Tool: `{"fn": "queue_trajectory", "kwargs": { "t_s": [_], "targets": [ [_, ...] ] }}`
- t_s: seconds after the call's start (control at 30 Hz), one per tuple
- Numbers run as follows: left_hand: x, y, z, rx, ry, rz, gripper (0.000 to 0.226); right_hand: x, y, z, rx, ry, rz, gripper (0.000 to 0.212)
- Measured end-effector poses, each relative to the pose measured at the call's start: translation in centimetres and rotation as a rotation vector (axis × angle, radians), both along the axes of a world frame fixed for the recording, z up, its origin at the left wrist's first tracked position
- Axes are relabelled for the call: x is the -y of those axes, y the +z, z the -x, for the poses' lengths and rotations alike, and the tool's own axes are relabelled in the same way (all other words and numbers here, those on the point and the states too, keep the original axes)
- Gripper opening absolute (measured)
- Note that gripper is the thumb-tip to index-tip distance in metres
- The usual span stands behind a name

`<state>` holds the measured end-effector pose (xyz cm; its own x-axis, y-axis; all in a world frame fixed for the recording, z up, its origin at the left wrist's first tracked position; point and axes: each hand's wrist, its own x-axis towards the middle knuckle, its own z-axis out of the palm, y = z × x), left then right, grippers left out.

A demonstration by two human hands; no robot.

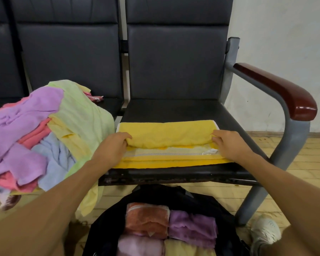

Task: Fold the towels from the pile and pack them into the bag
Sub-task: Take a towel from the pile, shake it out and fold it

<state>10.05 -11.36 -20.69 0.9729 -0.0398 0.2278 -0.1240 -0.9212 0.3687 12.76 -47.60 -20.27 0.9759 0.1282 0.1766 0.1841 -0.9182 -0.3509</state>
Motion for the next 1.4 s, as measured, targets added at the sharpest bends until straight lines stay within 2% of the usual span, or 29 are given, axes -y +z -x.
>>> {"fn": "queue_trajectory", "kwargs": {
  "t_s": [0.17,0.33,0.5,0.63,0.7,0.8,0.9,1.0,1.17,1.27,1.4],
  "targets": [
    [0.5,1.5,0.0,0.233,0.020,0.225,0.026,-0.5,1.9,0.6,0.258,0.005,-0.088,0.024],
    [0.1,3.1,1.7,0.276,0.066,0.311,0.024,0.4,4.0,3.0,0.311,0.008,-0.106,0.033],
    [-1.1,3.5,3.9,0.197,0.001,0.284,0.019,2.1,4.2,5.0,0.232,0.110,0.000,0.027],
    [-2.2,3.0,4.9,-0.175,-0.062,0.127,0.012,2.4,3.9,5.7,0.041,0.185,0.196,0.034],
    [-2.2,2.9,5.1,-0.283,-0.078,0.117,0.020,2.3,3.7,5.8,-0.043,0.181,0.249,0.043],
    [-1.9,2.9,4.6,-0.219,-0.021,0.213,0.028,1.8,3.7,5.6,-0.123,0.099,0.189,0.043],
    [-1.6,2.2,3.1,-0.104,0.068,0.166,0.025,1.2,3.3,4.5,-0.128,0.003,0.170,0.033],
    [-1.9,1.1,1.3,-0.207,0.189,0.142,0.037,0.3,2.7,3.0,-0.126,-0.142,0.064,0.026],
    [-1.6,0.5,0.1,-0.409,0.247,0.150,0.058,-0.5,1.5,0.7,-0.280,-0.354,-0.053,0.041],
    [-0.4,0.8,0.2,-0.413,0.197,0.226,0.049,-1.4,1.7,0.6,-0.304,-0.384,-0.080,0.047],
    [-1.1,2.4,1.2,-0.325,0.267,0.482,0.041,-3.0,2.3,0.9,-0.388,-0.355,-0.252,0.061]
  ]
}}
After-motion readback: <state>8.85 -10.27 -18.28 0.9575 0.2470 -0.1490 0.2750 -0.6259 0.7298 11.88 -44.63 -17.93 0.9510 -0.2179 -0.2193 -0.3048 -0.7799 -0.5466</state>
